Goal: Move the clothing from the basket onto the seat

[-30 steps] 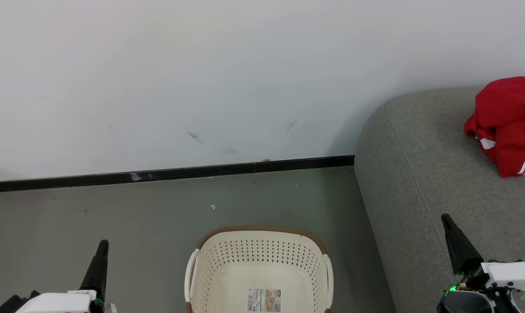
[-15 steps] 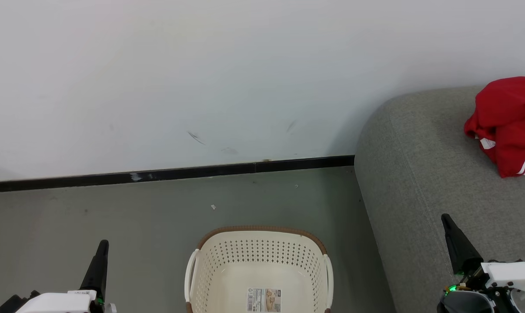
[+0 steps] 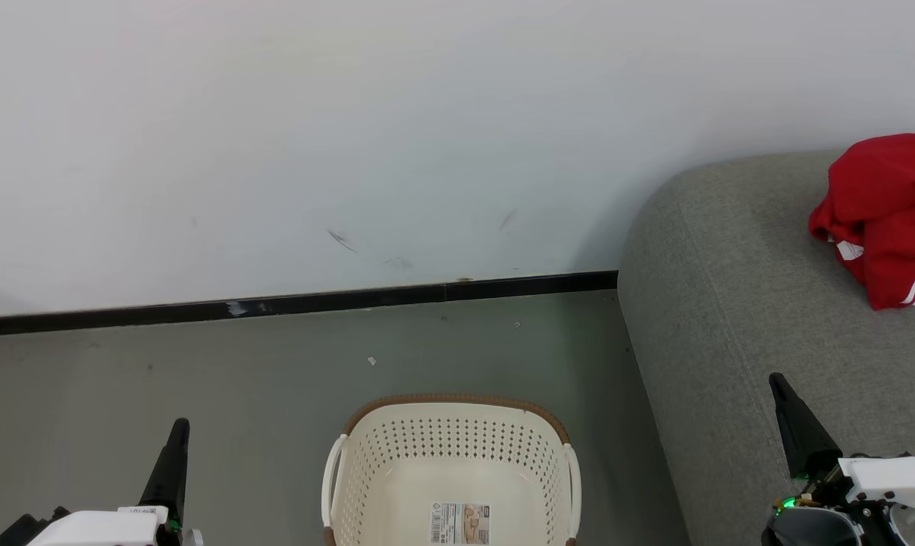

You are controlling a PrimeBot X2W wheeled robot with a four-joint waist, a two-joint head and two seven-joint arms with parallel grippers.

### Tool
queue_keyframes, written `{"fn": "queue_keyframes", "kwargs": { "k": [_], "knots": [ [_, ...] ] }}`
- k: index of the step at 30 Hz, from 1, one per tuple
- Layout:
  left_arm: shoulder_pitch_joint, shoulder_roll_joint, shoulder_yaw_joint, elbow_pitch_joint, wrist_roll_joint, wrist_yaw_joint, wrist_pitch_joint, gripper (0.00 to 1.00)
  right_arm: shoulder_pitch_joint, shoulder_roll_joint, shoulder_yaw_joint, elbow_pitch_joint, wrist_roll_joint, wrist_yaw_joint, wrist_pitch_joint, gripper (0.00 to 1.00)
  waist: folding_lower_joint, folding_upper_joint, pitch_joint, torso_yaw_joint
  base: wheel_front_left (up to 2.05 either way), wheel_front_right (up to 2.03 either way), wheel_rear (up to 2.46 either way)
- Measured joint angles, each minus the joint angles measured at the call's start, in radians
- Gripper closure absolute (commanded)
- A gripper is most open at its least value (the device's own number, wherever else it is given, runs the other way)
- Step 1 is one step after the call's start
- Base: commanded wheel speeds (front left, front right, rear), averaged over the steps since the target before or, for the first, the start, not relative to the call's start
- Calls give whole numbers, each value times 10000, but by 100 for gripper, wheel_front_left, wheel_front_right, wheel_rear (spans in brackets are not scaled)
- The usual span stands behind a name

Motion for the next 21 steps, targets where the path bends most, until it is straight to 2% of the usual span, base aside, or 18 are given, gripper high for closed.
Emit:
{"fn": "queue_keyframes", "kwargs": {
  "k": [21],
  "knots": [
    [0, 0, 0, 0, -2, -2, 0, 100, 0, 0, 0, 0, 0, 0, 0, 100, 0, 0, 0, 0, 0, 0, 0]
  ]
}}
